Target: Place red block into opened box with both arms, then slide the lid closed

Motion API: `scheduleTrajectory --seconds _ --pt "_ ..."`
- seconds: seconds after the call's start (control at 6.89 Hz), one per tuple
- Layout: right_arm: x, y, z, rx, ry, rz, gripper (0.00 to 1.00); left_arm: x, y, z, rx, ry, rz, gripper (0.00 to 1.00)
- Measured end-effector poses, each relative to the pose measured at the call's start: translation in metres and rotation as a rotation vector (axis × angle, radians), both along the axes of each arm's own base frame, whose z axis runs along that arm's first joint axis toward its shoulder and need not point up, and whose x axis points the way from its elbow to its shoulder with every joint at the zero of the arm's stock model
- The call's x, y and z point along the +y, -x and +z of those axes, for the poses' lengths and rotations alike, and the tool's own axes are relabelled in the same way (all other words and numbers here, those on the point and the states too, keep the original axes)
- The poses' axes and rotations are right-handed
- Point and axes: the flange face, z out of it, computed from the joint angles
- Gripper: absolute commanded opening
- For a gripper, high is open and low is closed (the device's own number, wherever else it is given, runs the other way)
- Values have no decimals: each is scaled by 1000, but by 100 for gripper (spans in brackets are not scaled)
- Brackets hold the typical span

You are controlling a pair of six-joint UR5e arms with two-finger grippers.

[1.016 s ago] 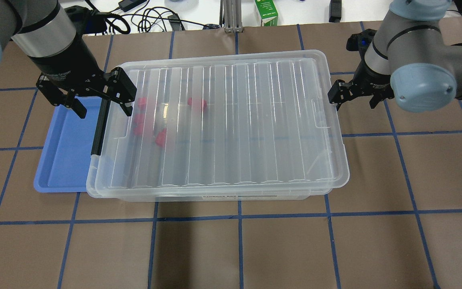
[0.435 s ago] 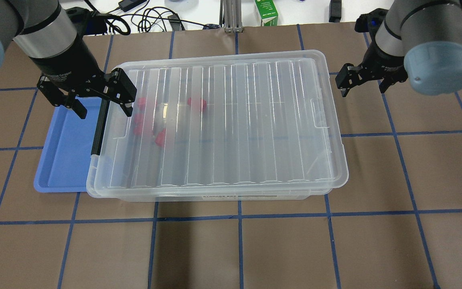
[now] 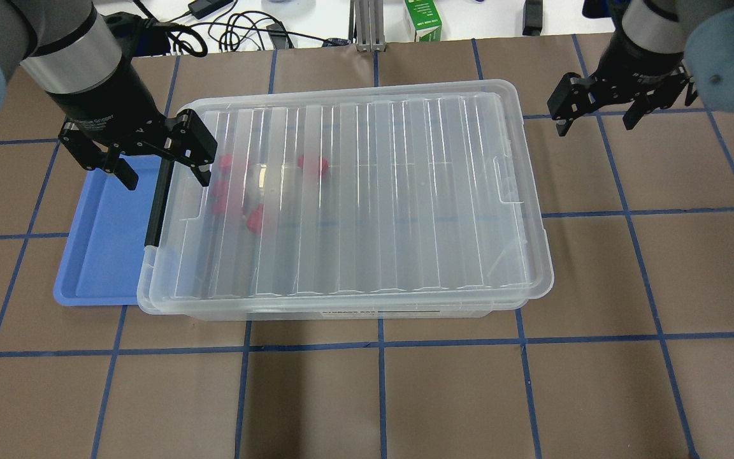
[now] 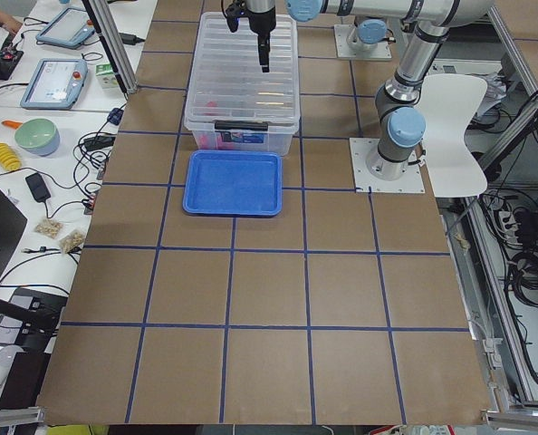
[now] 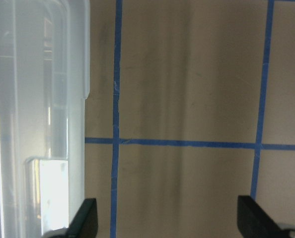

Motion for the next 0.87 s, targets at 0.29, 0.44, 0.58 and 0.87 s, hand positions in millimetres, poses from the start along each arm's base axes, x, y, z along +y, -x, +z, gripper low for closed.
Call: scheduleTrajectory --seconds 0.29,0.44,0.58,0.87 --pt "11 -8 17 -7 -12 -13 100 -1 -4 2 -5 6 1 100" --pt "14 -24 18 -14 -13 -26 100 -2 -7 2 -4 8 1 100" --pt "18 -48 16 -17 -17 -19 100 -3 -8 1 -7 9 0 100" --pt "20 -79 10 -19 -28 9 100 -3 -9 0 -12 6 -2 100"
